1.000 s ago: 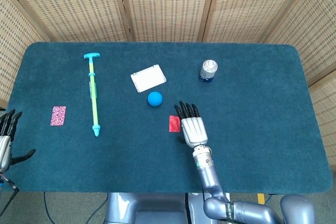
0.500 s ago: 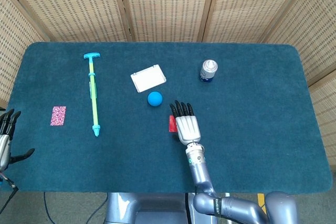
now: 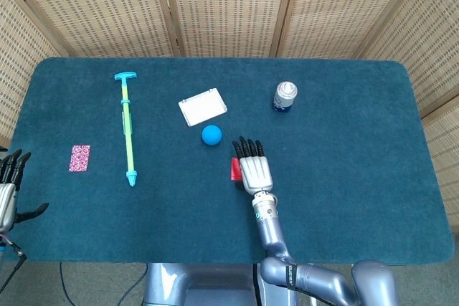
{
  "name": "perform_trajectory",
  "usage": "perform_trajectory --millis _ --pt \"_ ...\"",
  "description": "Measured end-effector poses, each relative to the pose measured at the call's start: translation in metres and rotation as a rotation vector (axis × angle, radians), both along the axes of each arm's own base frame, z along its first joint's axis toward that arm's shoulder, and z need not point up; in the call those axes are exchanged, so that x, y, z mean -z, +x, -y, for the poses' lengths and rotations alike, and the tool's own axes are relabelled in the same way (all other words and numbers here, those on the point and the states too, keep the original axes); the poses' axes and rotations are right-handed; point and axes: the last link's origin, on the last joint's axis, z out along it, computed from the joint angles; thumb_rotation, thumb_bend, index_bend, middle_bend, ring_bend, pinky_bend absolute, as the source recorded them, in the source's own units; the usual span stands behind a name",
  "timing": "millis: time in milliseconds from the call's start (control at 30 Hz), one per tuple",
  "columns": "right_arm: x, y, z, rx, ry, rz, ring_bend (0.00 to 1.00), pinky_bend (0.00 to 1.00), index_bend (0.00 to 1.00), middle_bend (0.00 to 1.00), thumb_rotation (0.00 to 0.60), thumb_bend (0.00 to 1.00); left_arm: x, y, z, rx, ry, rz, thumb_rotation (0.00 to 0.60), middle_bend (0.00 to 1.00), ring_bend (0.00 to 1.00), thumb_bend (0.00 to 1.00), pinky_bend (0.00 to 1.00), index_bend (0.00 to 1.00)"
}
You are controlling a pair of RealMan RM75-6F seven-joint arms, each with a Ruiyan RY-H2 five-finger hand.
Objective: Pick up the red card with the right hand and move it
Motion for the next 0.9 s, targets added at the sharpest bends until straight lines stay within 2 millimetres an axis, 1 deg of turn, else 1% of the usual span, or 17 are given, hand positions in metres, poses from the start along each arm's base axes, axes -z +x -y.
perform_trajectory --millis 133,167,200,267,333,400,467,533,633,900 --pt "0.002 -0.002 0.003 0.001 -0.004 -0.009 0.0 0.0 0.01 0.0 0.6 0.31 0.001 -0.001 -0.001 -0.002 -0.001 -0.002 0.6 0.0 0.0 0.16 0.0 0.0" --pt "0.003 -0.003 0.004 0.001 -0.005 -0.011 0.0 0.0 0.01 0.0 0.6 0.32 0.001 -0.001 -0.001 -0.003 -0.003 -0.003 0.6 0.0 0.0 0.16 0.0 0.0" --pt "0.003 -0.003 0.005 0.002 -0.007 -0.013 0.0 0.0 0.02 0.0 0.6 0.35 0.001 -0.001 -0.001 -0.003 -0.003 -0.004 0.6 0.0 0.0 0.16 0.0 0.0" --pt "0.004 -0.005 0.007 0.003 -0.01 -0.015 0.0 0.0 0.04 0.0 0.6 0.45 0.001 -0.001 -0.001 -0.003 -0.004 -0.005 0.6 0.0 0.0 0.16 0.0 0.0" --pt "0.005 -0.006 0.009 0.0 -0.018 -0.022 0.0 0.0 0.05 0.0 0.6 0.6 0.001 0.0 0.0 -0.001 -0.003 -0.005 0.6 0.0 0.0 0.16 0.0 0.0" --pt "0.004 -0.008 0.011 -0.013 -0.034 -0.036 0.0 0.0 0.06 0.0 0.6 0.7 0.001 0.001 0.0 0.006 0.0 -0.003 0.6 0.0 0.0 0.16 0.0 0.0" --pt "0.004 -0.007 0.012 -0.029 -0.049 -0.042 0.0 0.0 0.07 0.0 0.6 0.77 0.0 0.003 0.001 0.012 0.002 -0.003 0.6 0.0 0.0 0.16 0.0 0.0" --pt "0.003 -0.005 0.011 -0.047 -0.064 -0.03 0.0 0.0 0.08 0.0 0.6 0.82 0.001 0.003 0.001 0.015 0.001 -0.003 0.6 0.0 0.0 0.16 0.0 0.0" --pt "0.0 -0.001 0.009 -0.07 -0.086 -0.012 0.0 0.0 0.08 0.0 0.6 0.85 0.001 0.004 0.002 0.018 -0.001 -0.002 0.6 0.0 0.0 0.16 0.0 0.0" --pt "-0.011 0.005 0.001 -0.103 -0.114 0.019 0.0 0.0 0.09 0.0 0.6 0.85 0.002 0.006 0.003 0.025 -0.002 0.001 0.6 0.0 0.0 0.16 0.0 0.0"
